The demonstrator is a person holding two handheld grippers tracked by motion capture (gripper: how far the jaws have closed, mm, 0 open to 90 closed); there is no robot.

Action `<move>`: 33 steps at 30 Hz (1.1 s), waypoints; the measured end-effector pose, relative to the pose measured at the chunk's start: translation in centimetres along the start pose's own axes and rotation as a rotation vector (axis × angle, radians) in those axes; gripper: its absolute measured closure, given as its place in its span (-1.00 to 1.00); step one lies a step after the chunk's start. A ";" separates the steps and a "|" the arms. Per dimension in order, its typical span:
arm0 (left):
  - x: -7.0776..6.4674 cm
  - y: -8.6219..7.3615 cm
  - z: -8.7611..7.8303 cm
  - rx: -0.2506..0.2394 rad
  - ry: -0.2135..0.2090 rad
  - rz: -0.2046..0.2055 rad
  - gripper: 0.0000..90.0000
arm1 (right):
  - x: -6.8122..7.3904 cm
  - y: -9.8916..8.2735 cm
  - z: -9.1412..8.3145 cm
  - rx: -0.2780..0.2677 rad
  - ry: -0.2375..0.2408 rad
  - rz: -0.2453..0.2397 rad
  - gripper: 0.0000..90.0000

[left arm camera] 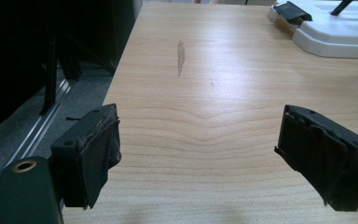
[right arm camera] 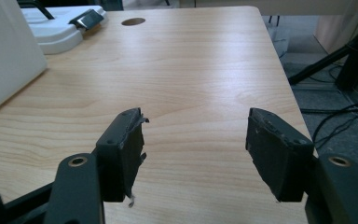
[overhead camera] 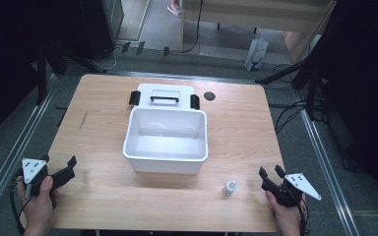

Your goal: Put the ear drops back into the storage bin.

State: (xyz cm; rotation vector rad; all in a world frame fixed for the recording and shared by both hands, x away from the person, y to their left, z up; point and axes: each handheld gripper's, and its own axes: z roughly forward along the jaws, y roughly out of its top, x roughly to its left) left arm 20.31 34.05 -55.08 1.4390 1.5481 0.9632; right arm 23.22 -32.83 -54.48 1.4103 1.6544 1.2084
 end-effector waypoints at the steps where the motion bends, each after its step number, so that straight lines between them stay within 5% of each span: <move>1: 0.0 0.0 0.0 0.001 -0.001 -0.006 -0.69 | 0.0 0.0 0.0 -0.002 0.005 0.004 -0.19; 10: -0.4 -0.1 -0.1 -0.002 0.041 0.030 -0.70 | -0.6 1.3 -0.8 -0.028 0.006 0.003 -0.19; 14: -0.7 -0.1 -0.1 -0.005 0.080 0.040 -0.69 | -0.6 2.7 -1.3 0.045 0.018 0.008 -0.14; 17: -1.1 -0.1 0.0 -0.001 0.110 0.071 -0.69 | -0.4 3.5 -1.5 0.119 0.046 -0.039 -0.15; 18: -1.2 -0.1 0.0 0.008 0.118 0.081 -0.69 | -0.1 4.1 -1.5 0.181 0.054 -0.085 -0.17; 21: -1.2 -0.1 0.0 0.013 0.130 0.065 -0.69 | 0.2 4.9 -1.5 0.235 0.074 -0.122 -0.20; 24: -1.4 -0.1 0.0 0.012 0.111 0.049 -0.70 | 0.9 6.8 -1.9 0.333 0.103 -0.192 -0.19; 27: -1.8 -0.1 0.1 0.020 0.097 0.092 -0.72 | 1.3 7.6 -2.0 0.379 0.117 -0.228 -0.18; 33: -1.6 0.0 0.3 0.027 0.073 0.101 -0.76 | 3.0 9.5 -1.2 0.534 0.180 -0.358 -0.20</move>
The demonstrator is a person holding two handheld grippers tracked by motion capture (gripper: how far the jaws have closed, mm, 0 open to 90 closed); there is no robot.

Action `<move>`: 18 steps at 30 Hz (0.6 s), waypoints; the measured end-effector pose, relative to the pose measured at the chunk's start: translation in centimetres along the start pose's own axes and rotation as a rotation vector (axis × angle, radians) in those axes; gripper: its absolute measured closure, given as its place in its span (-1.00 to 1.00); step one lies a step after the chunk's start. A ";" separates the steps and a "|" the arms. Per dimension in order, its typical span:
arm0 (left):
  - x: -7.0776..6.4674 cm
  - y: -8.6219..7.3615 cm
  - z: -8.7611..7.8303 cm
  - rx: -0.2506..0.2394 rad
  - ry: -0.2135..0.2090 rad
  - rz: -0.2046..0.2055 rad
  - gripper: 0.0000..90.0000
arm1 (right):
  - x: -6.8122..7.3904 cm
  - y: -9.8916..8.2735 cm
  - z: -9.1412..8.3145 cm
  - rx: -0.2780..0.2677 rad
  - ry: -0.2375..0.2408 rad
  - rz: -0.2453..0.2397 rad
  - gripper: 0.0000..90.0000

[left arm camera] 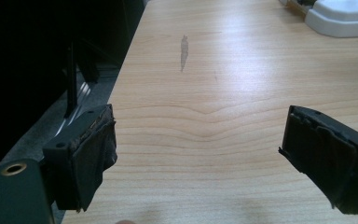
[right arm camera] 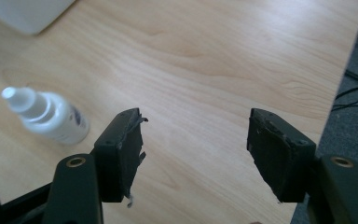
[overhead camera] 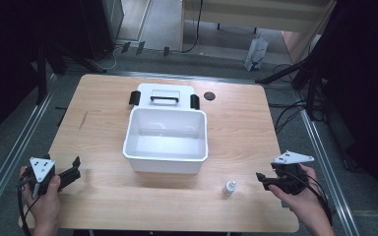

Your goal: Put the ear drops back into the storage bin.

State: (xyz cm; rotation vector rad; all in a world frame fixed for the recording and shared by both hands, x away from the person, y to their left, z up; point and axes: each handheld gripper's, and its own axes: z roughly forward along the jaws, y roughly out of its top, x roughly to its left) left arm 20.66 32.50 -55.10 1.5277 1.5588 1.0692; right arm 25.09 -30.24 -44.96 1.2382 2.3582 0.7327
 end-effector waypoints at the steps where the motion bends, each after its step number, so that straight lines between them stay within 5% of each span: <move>1: 0.0 0.0 0.0 0.000 0.000 0.000 -0.76 | 0.2 0.3 0.0 0.026 0.010 -0.020 -0.21; 12: 0.6 0.1 0.2 -0.016 -0.017 0.007 -0.84 | 2.3 3.7 0.3 0.259 0.100 -0.235 -0.25; 18: 0.4 0.1 0.4 -0.013 -0.032 0.042 -0.84 | 3.0 4.8 -0.2 0.322 0.145 -0.271 -0.13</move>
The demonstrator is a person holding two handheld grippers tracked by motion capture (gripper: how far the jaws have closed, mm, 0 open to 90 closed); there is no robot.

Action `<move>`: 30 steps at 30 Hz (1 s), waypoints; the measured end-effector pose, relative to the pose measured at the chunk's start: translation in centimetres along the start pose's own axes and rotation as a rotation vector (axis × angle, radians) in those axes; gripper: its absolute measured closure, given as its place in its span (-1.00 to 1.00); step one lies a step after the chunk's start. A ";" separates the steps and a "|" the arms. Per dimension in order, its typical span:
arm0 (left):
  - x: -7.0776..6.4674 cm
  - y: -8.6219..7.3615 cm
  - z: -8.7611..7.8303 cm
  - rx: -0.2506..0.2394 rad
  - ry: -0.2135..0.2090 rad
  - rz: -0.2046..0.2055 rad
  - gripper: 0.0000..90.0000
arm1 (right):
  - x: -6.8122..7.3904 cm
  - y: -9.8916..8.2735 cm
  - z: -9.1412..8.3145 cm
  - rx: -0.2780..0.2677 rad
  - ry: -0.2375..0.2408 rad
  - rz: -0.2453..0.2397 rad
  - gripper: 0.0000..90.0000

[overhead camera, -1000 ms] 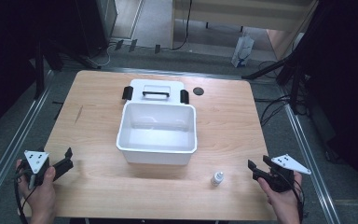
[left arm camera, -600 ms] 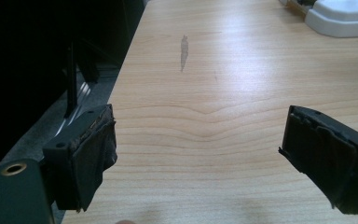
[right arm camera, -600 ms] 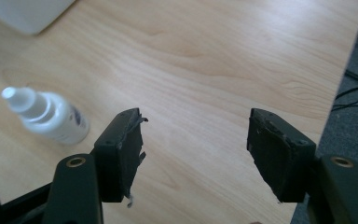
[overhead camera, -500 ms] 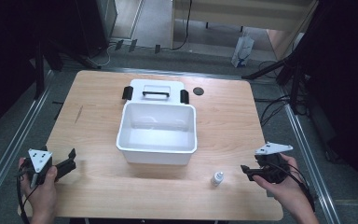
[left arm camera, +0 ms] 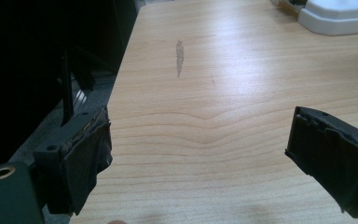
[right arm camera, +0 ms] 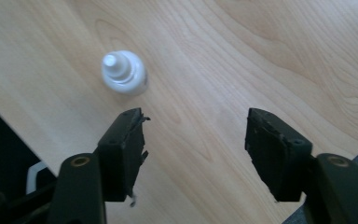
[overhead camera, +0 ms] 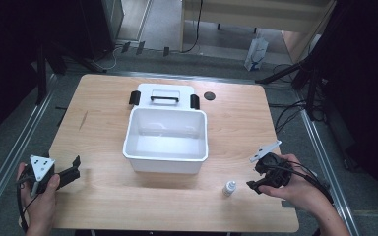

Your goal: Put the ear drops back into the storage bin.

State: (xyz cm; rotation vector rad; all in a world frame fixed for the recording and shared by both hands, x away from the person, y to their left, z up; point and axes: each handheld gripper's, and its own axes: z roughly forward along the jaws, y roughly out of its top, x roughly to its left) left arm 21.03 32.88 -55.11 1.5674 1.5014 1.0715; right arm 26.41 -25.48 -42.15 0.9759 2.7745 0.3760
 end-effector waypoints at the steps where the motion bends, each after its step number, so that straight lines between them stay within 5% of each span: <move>1: 0.0 0.0 0.0 0.000 0.000 0.000 -0.84 | 0.0 0.0 0.0 0.000 0.000 0.000 -0.13; 21: -0.2 0.1 0.3 0.032 -0.029 0.031 -0.91 | 3.3 3.6 1.3 0.168 0.073 -0.142 0.30; 30: -0.1 0.2 0.3 0.027 -0.033 0.023 -0.91 | 3.8 4.9 2.7 0.195 0.090 -0.143 0.34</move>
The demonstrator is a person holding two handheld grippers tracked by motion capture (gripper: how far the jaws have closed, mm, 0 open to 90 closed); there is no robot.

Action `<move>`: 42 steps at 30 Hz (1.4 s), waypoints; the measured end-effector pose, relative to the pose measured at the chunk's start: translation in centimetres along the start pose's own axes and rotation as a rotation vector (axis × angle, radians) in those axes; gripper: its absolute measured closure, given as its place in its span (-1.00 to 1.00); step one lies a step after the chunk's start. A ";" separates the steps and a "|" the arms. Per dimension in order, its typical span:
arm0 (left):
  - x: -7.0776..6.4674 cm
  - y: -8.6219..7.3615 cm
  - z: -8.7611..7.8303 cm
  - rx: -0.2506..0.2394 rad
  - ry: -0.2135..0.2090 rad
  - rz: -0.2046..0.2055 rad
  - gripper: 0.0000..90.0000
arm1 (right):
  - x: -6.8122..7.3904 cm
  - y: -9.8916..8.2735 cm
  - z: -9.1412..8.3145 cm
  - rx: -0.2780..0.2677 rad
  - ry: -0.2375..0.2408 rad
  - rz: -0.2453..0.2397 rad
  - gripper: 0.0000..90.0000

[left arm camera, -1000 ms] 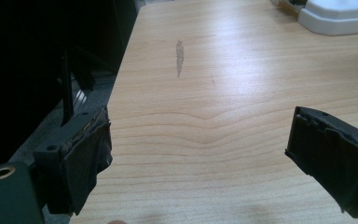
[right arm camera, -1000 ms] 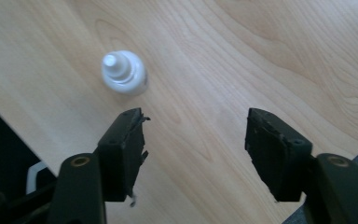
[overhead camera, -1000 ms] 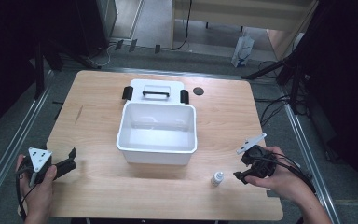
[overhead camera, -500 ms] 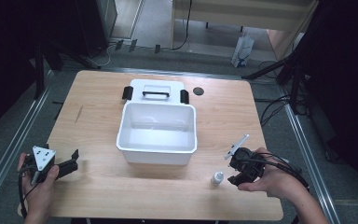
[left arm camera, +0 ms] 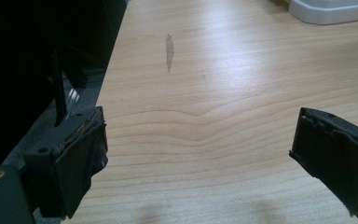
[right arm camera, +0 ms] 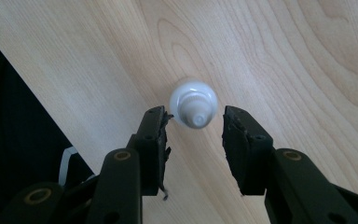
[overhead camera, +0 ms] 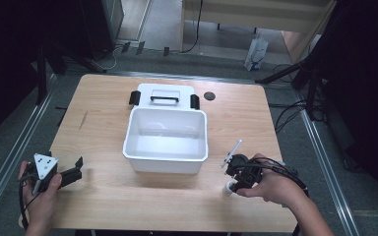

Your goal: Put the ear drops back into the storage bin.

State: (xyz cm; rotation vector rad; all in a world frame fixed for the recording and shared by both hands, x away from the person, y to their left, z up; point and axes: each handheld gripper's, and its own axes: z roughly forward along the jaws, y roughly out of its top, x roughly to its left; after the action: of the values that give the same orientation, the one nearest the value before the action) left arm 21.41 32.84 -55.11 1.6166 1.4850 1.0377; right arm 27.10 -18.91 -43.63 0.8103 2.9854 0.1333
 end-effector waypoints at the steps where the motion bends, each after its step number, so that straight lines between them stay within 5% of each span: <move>1: 0.0 0.0 0.0 0.000 0.000 0.000 -0.91 | 0.0 0.0 0.0 0.000 0.000 0.000 0.34; 29: 0.3 0.0 0.1 0.004 0.004 -0.033 -0.91 | -0.2 0.3 1.7 0.016 -0.012 -0.037 0.60; 31: 0.3 0.1 0.1 0.012 0.004 -0.028 -0.91 | -0.2 0.3 1.5 0.023 -0.023 -0.063 0.60; 42: 0.2 0.1 0.1 0.015 0.003 -0.026 -0.91 | -1.5 1.0 -1.4 -0.001 -0.042 -0.031 0.60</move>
State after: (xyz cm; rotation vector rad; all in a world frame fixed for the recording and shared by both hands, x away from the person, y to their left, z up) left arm 21.57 33.06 -55.09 1.6032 1.5154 1.0176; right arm 28.76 -18.93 -42.15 0.7569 2.9562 0.1151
